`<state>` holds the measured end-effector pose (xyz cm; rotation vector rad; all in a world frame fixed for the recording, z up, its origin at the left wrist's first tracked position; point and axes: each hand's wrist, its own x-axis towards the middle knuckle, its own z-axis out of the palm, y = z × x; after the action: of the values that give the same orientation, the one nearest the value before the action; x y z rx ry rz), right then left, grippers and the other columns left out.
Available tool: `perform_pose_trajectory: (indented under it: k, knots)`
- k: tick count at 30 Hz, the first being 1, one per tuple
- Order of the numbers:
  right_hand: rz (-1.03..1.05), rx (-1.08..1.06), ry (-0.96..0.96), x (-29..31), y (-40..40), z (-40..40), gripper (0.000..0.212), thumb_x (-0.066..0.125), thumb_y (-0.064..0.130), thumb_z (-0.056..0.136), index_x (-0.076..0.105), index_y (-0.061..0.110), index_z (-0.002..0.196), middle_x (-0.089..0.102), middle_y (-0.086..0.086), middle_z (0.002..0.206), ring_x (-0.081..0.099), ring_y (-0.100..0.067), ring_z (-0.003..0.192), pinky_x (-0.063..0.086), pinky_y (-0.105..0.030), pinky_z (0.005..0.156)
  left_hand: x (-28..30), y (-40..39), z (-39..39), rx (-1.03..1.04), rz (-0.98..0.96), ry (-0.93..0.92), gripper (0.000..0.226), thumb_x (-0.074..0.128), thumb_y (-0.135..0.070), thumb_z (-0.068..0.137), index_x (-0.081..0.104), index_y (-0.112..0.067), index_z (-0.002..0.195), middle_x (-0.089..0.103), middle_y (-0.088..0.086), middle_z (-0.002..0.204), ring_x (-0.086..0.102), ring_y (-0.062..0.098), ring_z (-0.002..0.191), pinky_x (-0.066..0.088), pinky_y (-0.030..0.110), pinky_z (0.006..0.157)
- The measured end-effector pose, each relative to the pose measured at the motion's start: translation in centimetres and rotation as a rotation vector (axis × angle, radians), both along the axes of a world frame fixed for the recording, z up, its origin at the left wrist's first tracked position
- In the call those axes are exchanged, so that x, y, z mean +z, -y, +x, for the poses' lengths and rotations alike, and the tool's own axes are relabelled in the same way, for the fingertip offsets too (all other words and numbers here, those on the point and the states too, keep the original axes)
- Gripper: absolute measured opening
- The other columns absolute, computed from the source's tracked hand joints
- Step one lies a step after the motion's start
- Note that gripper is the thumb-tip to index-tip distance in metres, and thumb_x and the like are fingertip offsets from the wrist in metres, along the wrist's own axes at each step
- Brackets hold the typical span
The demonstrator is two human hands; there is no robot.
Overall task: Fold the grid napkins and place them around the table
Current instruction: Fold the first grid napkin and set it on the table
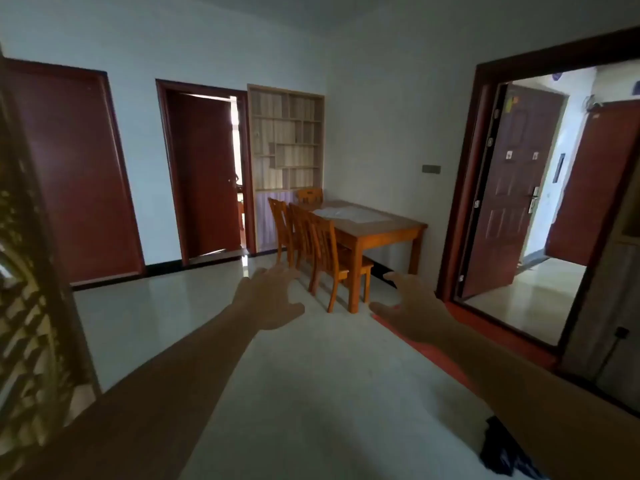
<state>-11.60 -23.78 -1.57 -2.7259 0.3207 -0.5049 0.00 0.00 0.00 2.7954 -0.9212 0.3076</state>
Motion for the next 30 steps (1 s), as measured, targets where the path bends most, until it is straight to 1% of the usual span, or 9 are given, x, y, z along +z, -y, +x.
perform_pose_trajectory:
  k: [6, 15, 17, 19, 22, 24, 26, 28, 30]
  knots:
    - [0.003, -0.041, -0.079, -0.9, 4.2, 13.2, 0.073, 0.057, 0.058, 0.086, 0.031, 0.025, 0.145, 0.038, -0.007, 0.147, 0.040, -0.028, 0.132, 0.039, -0.044, 0.103, -2.3, 4.3, 13.5, 0.002, -0.033, -0.033, 0.067, 0.060, -0.051, 0.086, 0.037, -0.029, 0.145, 0.040, 0.000, 0.150, 0.039, 0.025, 0.135, 0.035, 0.045, 0.106]
    - [-0.001, -0.086, -0.132, -0.1, 9.4, 32.4, 0.074, 0.055, 0.060, 0.084, 0.032, 0.024, 0.145, 0.037, -0.006, 0.147, 0.037, -0.030, 0.135, 0.037, -0.053, 0.106, -2.3, 9.7, 33.3, -0.001, -0.075, -0.102, 0.067, 0.060, -0.049, 0.087, 0.037, -0.029, 0.146, 0.040, 0.001, 0.150, 0.037, 0.027, 0.137, 0.036, 0.047, 0.109]
    - [0.022, -0.077, -0.121, 0.0, 11.3, 36.1, 0.069, 0.052, 0.068, 0.077, 0.045, 0.027, 0.131, 0.050, -0.005, 0.124, 0.050, -0.028, 0.117, 0.044, -0.054, 0.096, -2.2, 11.7, 37.0, -0.019, -0.057, -0.096, 0.065, 0.061, -0.048, 0.087, 0.038, -0.028, 0.144, 0.042, 0.002, 0.148, 0.039, 0.027, 0.135, 0.038, 0.047, 0.107]
    - [0.024, -0.082, -0.102, -0.7, 13.8, 40.2, 0.066, 0.043, 0.078, 0.066, 0.051, 0.029, 0.111, 0.049, -0.001, 0.101, 0.052, -0.025, 0.096, 0.047, -0.054, 0.085, -2.5, 14.1, 40.8, -0.041, -0.074, -0.101, 0.063, 0.061, -0.047, 0.087, 0.040, -0.028, 0.142, 0.045, 0.002, 0.145, 0.042, 0.026, 0.132, 0.040, 0.046, 0.105]
    - [-0.003, -0.093, -0.104, -1.6, 17.6, 46.3, 0.078, 0.046, 0.073, 0.076, 0.041, 0.027, 0.138, 0.047, -0.005, 0.135, 0.046, -0.027, 0.125, 0.041, -0.054, 0.102, -3.4, 18.6, 47.0, -0.071, -0.083, -0.101, 0.063, 0.062, -0.047, 0.085, 0.042, -0.028, 0.142, 0.046, 0.000, 0.144, 0.044, 0.024, 0.129, 0.041, 0.042, 0.102]
    - [0.011, -0.112, -0.103, -2.2, 20.6, 50.9, 0.076, 0.050, 0.067, 0.081, 0.035, 0.025, 0.143, 0.038, -0.006, 0.147, 0.037, -0.029, 0.135, 0.036, -0.054, 0.107, -3.9, 22.2, 51.9, -0.091, -0.076, -0.102, 0.064, 0.061, -0.048, 0.085, 0.041, -0.030, 0.143, 0.046, -0.001, 0.144, 0.044, 0.024, 0.130, 0.042, 0.041, 0.102]
    - [0.051, -0.133, -0.105, -3.0, 24.4, 56.2, 0.082, 0.045, 0.075, 0.071, 0.040, 0.027, 0.137, 0.046, -0.004, 0.137, 0.045, -0.027, 0.126, 0.042, -0.055, 0.101, -4.3, 26.3, 57.4, -0.109, -0.068, -0.097, 0.065, 0.060, -0.049, 0.083, 0.041, -0.031, 0.142, 0.048, -0.001, 0.143, 0.045, 0.024, 0.130, 0.043, 0.043, 0.102]
    - [0.103, -0.139, -0.124, -4.7, 29.4, 62.3, 0.080, 0.041, 0.079, 0.062, 0.048, 0.027, 0.122, 0.049, -0.001, 0.108, 0.052, -0.025, 0.099, 0.050, -0.055, 0.085, -4.4, 30.3, 62.8, -0.119, -0.063, -0.103, 0.066, 0.060, -0.050, 0.080, 0.042, -0.033, 0.141, 0.049, -0.002, 0.142, 0.045, 0.023, 0.130, 0.043, 0.046, 0.103]
    - [0.118, -0.168, -0.177, -5.7, 33.9, 67.6, 0.077, 0.040, 0.081, 0.062, 0.048, 0.027, 0.117, 0.048, -0.001, 0.105, 0.051, -0.028, 0.093, 0.050, -0.055, 0.080, -4.1, 33.8, 67.7, -0.133, -0.051, -0.133, 0.068, 0.061, -0.050, 0.079, 0.042, -0.032, 0.142, 0.048, -0.001, 0.141, 0.045, 0.024, 0.130, 0.042, 0.048, 0.104]
